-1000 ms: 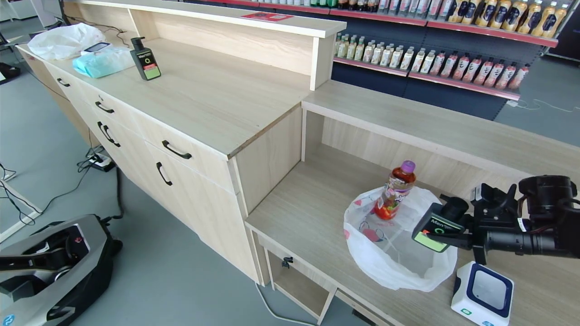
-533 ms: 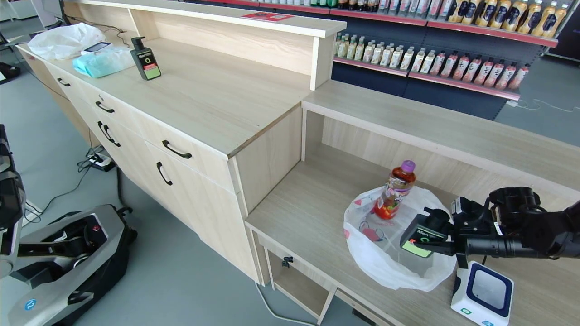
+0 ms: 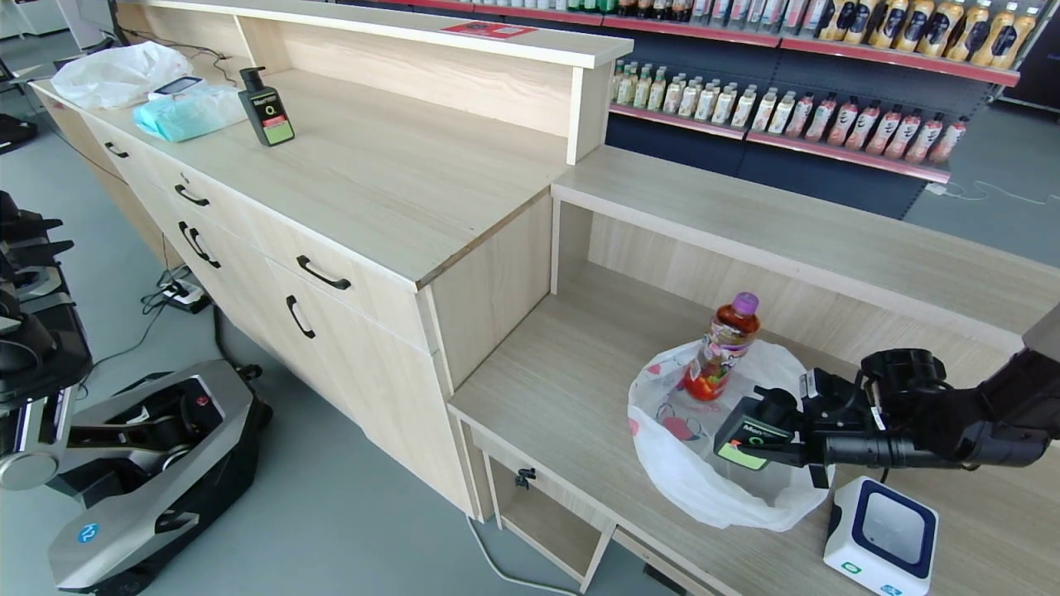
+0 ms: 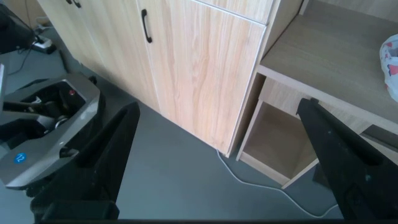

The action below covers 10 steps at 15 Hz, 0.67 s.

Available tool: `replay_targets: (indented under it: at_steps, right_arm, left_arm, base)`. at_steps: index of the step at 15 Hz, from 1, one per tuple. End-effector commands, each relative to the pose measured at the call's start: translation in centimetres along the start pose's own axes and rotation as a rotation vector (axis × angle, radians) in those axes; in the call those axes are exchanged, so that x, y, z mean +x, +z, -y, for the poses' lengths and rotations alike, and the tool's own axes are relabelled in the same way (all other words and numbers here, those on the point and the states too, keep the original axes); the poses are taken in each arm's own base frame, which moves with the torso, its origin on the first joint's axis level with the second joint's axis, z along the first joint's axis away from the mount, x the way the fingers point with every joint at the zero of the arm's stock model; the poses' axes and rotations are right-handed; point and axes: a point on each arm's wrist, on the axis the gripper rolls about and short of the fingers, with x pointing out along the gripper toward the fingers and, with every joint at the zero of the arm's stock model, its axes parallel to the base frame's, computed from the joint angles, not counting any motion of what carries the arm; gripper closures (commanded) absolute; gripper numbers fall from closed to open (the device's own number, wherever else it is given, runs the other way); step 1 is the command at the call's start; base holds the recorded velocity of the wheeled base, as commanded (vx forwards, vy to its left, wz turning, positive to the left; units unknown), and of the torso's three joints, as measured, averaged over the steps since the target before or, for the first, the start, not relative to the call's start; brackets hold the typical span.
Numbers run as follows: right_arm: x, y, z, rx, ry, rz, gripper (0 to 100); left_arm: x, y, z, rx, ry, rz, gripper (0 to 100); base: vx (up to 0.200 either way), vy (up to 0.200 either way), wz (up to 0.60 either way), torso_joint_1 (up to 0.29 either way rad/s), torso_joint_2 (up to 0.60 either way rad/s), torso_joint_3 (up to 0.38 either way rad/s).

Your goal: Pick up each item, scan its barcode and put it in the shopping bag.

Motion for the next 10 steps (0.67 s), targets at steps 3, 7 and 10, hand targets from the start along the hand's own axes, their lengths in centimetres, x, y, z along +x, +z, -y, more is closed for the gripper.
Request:
replay_targets:
  at_steps: [3, 7, 10]
  right_arm:
    - [0.9, -1.1, 0.6, 0.001, 0.010, 0.000, 100]
    - [2.3, -1.3, 1.0, -0.030, 0.025, 0.023, 100]
    - [3.3, -1.7, 1.4, -0.078, 0.019, 0.039, 100]
  left_arm:
    - [0.0, 0.0, 0.0, 0.000, 0.000, 0.000, 0]
    - [0.0, 0.0, 0.0, 0.000, 0.000, 0.000, 0]
    - [0.0, 0.0, 0.0, 0.000, 0.000, 0.000, 0]
  base:
    - [0.000, 0.000, 0.00, 0.000, 0.00, 0.000]
    - [0.000, 0.000, 0.00, 0.000, 0.00, 0.000]
    - [0.000, 0.000, 0.00, 0.000, 0.00, 0.000]
